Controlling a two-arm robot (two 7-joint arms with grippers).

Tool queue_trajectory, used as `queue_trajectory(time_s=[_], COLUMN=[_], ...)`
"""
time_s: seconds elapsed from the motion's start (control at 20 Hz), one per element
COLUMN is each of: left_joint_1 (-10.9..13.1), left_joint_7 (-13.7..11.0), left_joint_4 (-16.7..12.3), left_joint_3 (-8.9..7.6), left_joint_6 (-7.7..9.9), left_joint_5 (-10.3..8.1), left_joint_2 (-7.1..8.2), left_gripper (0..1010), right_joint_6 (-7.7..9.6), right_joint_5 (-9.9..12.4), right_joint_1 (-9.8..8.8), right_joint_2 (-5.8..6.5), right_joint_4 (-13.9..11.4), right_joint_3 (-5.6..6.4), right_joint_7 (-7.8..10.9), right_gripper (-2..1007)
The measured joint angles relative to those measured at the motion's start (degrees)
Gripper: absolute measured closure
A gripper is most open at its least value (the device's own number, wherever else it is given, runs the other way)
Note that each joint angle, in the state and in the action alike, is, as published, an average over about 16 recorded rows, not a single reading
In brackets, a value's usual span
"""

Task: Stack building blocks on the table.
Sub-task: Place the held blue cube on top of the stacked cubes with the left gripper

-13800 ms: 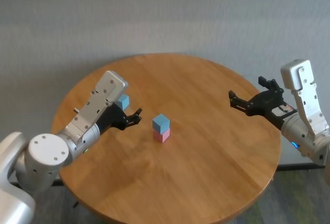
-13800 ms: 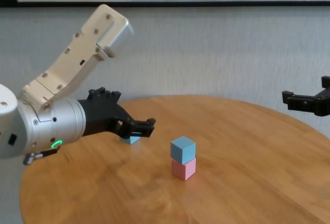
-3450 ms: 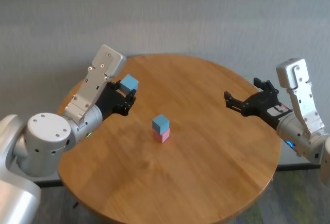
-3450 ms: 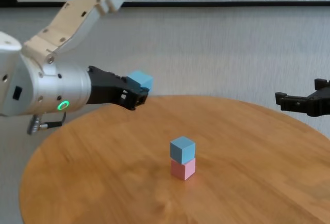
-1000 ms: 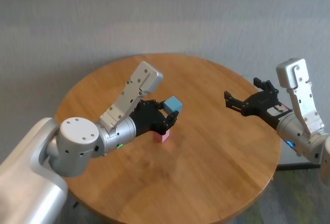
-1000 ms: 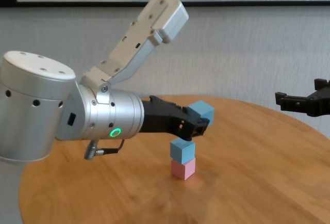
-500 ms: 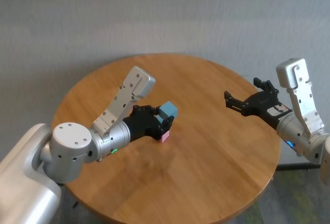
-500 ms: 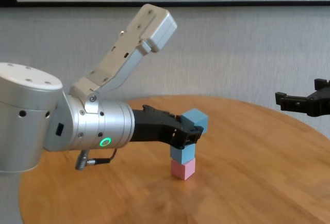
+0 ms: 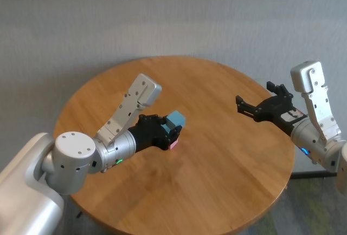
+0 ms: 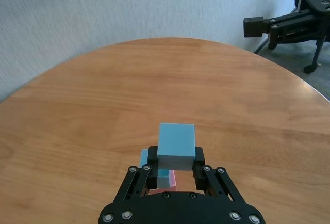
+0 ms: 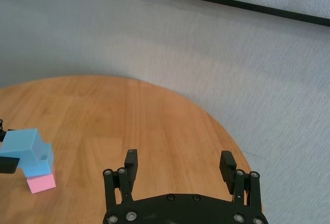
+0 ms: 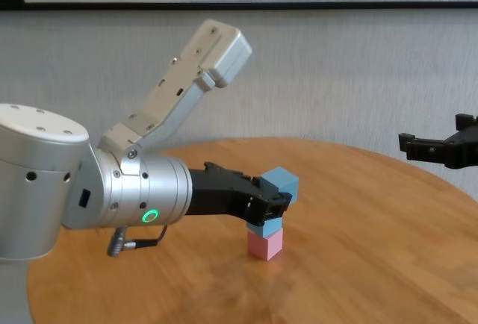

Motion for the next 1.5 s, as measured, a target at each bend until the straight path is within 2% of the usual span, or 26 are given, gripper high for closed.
queue_trajectory(time_s=[0.7, 1.5], left_joint_1=[-1.38, -1.96], left_joint_7=[1.42, 2.23], left_joint_4=[2.59, 3.72], left_joint_3=[1.24, 1.82], left_joint_6=[-1.23, -1.71], left_joint_5=[-1.29, -1.97], left_joint_2=[0.08, 0.18], left_gripper=[608, 608], right_joint_6=[0.0, 0.0], right_joint_5=[0.0, 0.0], right_joint_1=[0.0, 0.0], right_joint_2=[0.0, 0.0], right_joint_4=[0.0, 0.0], right_joint_3=[0.0, 0.0], right_joint_7=[0.0, 0.0], right_gripper=[0, 0])
